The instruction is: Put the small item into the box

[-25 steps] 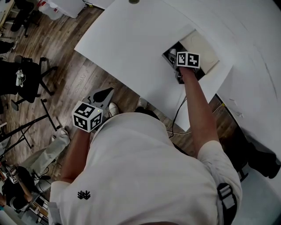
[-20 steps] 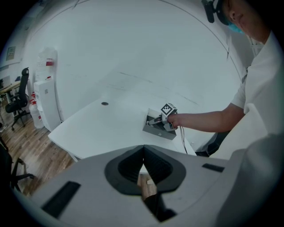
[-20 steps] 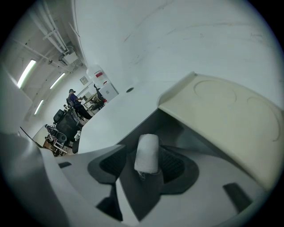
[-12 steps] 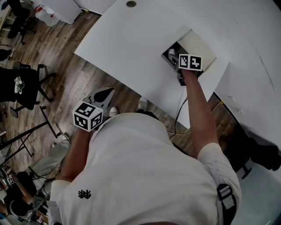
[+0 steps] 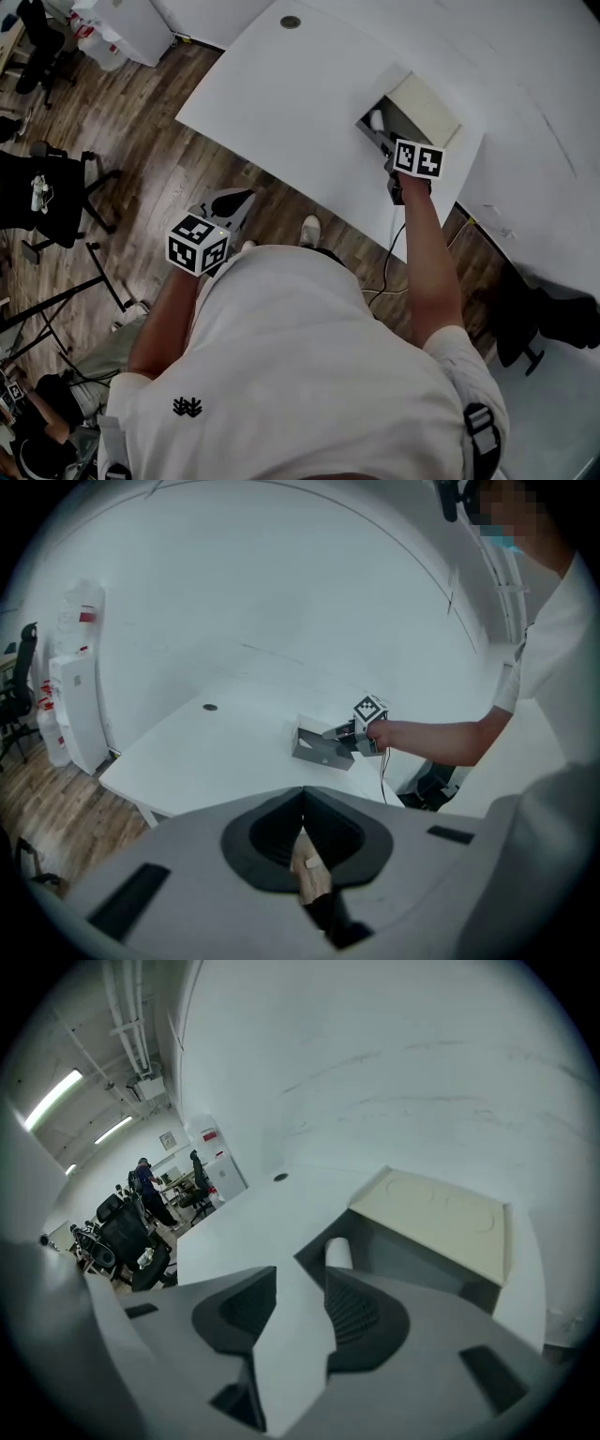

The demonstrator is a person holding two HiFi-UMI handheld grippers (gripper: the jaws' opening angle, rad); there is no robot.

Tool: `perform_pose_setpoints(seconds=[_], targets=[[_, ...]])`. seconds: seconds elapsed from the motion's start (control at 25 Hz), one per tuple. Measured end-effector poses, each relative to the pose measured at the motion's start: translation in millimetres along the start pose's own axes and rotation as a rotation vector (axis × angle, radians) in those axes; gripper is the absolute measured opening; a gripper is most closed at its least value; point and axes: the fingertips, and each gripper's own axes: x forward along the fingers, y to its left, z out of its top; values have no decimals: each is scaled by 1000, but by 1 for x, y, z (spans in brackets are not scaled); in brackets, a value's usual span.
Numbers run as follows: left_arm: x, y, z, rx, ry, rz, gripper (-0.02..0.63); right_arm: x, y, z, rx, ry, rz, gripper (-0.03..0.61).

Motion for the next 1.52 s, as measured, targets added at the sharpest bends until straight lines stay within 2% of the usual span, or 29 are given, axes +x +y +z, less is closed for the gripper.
perform_pose_setpoints(seconds=[0.32, 0.44, 0.72, 1.08, 1.52], targets=[[-31, 6, -11, 24, -29, -60, 8, -52, 63, -40, 23, -54, 4, 48], [-47, 9, -20, 26, -30, -75, 8, -64, 97, -60, 15, -65, 27, 25], [-84, 20, -48, 39, -22, -95, 8, -86, 175, -112, 48, -98, 76, 11], [-123, 27, -81, 55, -17, -135, 8, -111, 263, -167, -10, -116, 113, 8], [-136, 19, -93, 69, -29, -182, 8, -130, 313, -193, -60, -116, 150, 6]])
